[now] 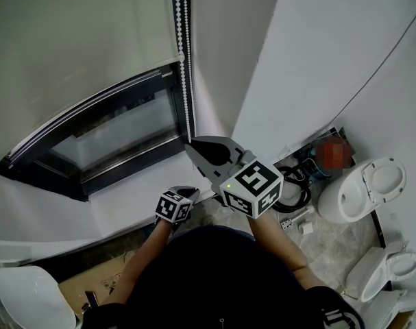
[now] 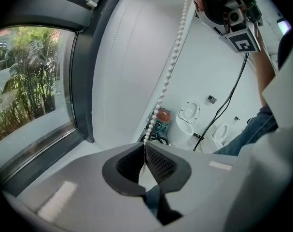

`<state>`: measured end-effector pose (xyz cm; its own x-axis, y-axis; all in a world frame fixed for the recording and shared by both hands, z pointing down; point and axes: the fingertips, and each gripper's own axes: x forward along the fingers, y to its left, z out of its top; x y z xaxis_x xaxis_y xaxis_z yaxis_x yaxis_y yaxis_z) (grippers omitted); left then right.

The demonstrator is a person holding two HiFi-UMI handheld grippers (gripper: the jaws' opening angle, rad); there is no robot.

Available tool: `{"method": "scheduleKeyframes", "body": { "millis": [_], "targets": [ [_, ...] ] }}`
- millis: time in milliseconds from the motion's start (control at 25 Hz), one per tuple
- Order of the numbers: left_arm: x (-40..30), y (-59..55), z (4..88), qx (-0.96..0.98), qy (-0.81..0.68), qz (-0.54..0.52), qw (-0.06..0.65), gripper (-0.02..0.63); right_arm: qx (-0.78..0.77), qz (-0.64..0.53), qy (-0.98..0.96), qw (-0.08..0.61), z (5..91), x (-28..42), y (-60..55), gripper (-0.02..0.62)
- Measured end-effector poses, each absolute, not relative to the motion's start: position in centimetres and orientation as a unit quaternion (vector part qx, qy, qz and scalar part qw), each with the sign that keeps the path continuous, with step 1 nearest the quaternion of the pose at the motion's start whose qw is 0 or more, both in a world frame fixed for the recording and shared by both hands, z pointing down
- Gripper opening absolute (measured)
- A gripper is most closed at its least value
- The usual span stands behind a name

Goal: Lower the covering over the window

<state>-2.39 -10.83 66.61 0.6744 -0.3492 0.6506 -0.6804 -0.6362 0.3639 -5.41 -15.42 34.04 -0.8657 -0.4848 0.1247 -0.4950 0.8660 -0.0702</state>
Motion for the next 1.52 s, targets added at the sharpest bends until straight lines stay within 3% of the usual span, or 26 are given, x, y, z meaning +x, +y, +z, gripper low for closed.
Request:
{"method": "scheduleKeyframes", "body": {
  "millis": [360, 760, 960, 1200, 1520],
  "targets": [
    [-3.2, -11.8, 65.0, 0.878, -0.325, 0.214, 0.280, 0.018, 0.293, 0.024, -0.955, 0.051, 34.3, -5.2, -16.8, 0.012],
    [-4.6, -15.6, 54.3, 0.899, -0.366, 0.050, 0.236, 0.020, 0.306, 0.033, -0.949, 0.063, 35.5, -5.2, -18.1, 0.012],
    [-5.8, -16.9, 48.9, 0.902, -0.380, -0.013, 0.207, 0.021, 0.299, 0.049, -0.941, 0.153, 41.6, -5.7, -17.8, 0.012],
    [-7.3, -17.1, 45.5, 0.901, -0.392, -0.040, 0.178, 0.026, 0.286, 0.117, -0.935, 0.175, 46.3, -5.5, -17.6, 0.012],
    [-7.1, -16.7, 39.5, 0.914, -0.382, -0.087, 0.109, 0.104, 0.293, 0.107, -0.932, 0.185, 46.7, -5.2, -17.7, 0.012]
  ]
}}
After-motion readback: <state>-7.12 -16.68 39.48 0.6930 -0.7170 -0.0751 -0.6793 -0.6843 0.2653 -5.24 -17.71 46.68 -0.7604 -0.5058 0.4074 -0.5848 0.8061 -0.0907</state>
